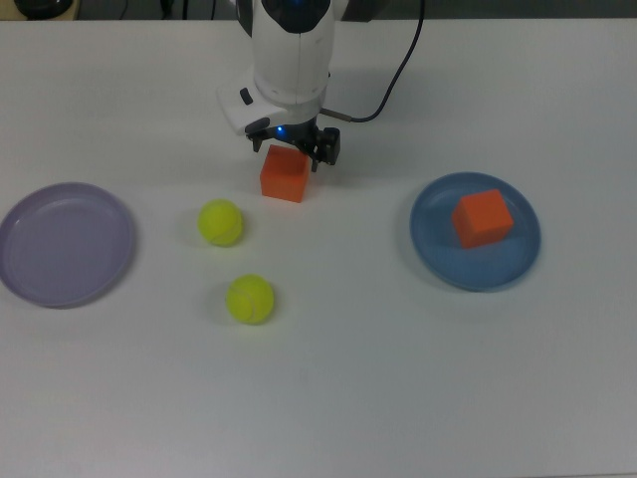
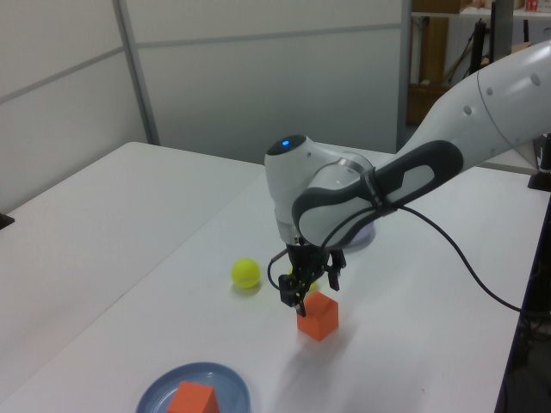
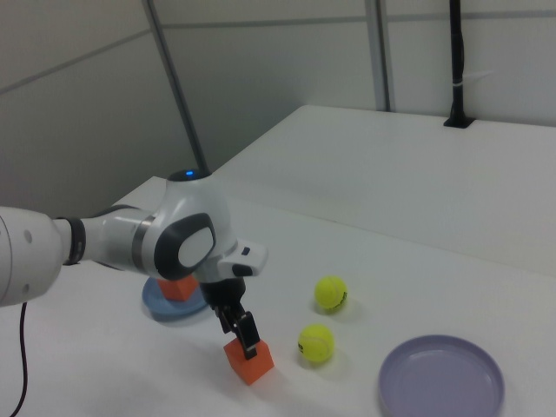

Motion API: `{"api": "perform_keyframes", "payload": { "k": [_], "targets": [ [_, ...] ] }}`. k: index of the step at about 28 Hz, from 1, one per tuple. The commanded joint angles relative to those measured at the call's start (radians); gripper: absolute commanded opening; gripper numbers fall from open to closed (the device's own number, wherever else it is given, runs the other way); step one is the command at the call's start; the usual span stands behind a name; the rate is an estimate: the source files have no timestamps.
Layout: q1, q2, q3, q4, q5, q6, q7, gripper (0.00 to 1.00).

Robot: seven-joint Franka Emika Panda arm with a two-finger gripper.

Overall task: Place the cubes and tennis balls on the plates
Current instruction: 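Move the gripper to the second orange cube and grasp it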

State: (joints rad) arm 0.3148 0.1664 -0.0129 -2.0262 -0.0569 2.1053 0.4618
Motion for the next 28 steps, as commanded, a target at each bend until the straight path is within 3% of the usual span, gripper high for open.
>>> {"api": "perform_keyframes", "payload": {
  "k": [1, 17, 24, 25, 26, 27, 28],
  "targets": [
    [-0.005, -0.035, -0.002, -0.066, -0.024, 0.068, -0.009, 1.00],
    [-0.008, 0.011, -0.002, -0.072, -0.029, 0.131, -0.009, 1.00],
    [-0.008, 0.028, -0.002, -0.072, -0.057, 0.131, -0.026, 1.00],
    [-0.008, 0.028, -0.002, -0.071, -0.057, 0.131, -0.028, 0.95],
    [-0.008, 0.028, -0.001, -0.068, -0.057, 0.133, -0.028, 0.82],
    [-0.008, 0.028, -0.001, -0.065, -0.057, 0.131, -0.028, 0.68],
    [-0.008, 0.028, -0.001, -0.062, -0.055, 0.133, -0.028, 0.47]
  ]
}}
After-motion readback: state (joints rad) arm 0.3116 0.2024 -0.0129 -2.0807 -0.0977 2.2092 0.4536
